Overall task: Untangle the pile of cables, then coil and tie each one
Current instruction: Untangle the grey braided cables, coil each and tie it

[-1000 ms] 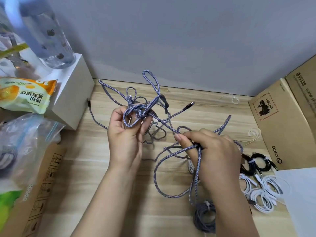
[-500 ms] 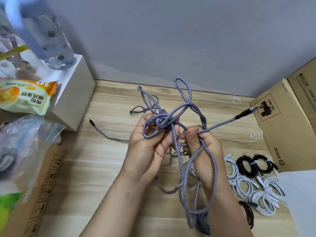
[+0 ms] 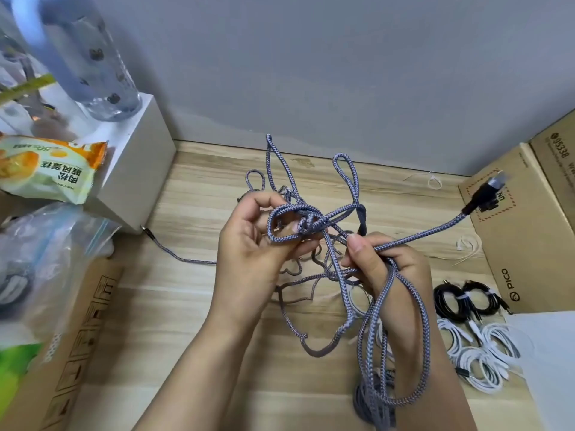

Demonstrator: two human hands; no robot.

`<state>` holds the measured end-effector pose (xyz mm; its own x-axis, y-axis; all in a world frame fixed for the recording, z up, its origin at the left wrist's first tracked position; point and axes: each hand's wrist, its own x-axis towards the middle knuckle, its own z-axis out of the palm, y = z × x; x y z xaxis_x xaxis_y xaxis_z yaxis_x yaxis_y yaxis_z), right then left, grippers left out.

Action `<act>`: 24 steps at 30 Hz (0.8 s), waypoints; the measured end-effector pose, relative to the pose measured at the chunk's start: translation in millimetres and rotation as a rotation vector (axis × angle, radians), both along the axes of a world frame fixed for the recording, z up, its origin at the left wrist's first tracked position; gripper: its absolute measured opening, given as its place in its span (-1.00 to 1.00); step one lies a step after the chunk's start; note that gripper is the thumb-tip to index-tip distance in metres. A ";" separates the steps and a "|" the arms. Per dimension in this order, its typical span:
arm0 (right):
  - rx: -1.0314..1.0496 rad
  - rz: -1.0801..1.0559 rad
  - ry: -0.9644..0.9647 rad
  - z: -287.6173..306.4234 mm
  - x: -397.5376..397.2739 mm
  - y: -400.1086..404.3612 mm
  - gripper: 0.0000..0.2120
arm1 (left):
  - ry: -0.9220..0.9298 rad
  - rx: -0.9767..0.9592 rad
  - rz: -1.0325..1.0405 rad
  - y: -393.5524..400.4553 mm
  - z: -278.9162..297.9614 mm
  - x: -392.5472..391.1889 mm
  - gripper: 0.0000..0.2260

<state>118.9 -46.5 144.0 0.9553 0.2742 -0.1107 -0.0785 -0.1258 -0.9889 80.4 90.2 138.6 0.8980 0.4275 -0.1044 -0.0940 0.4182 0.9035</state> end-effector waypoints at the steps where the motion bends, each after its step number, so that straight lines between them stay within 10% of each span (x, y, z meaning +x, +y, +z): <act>1: -0.005 0.007 -0.002 0.0 0.2 -1.0 -0.76 | 0.004 0.011 -0.013 1.9 -0.2 -0.8 -0.73; 8: -0.082 0.119 -0.141 9.0 -0.3 -8.0 -0.86 | 0.067 -0.356 -0.251 26.3 3.1 -4.1 -0.78; 18: -0.214 0.131 -0.226 6.8 -0.4 -5.7 -0.84 | 0.172 -0.119 -0.336 19.9 -0.6 -3.2 -0.89; 24: -0.302 0.084 -0.151 -7.0 2.7 -2.1 -0.45 | 0.276 0.167 -0.412 16.7 -7.3 -1.7 -0.71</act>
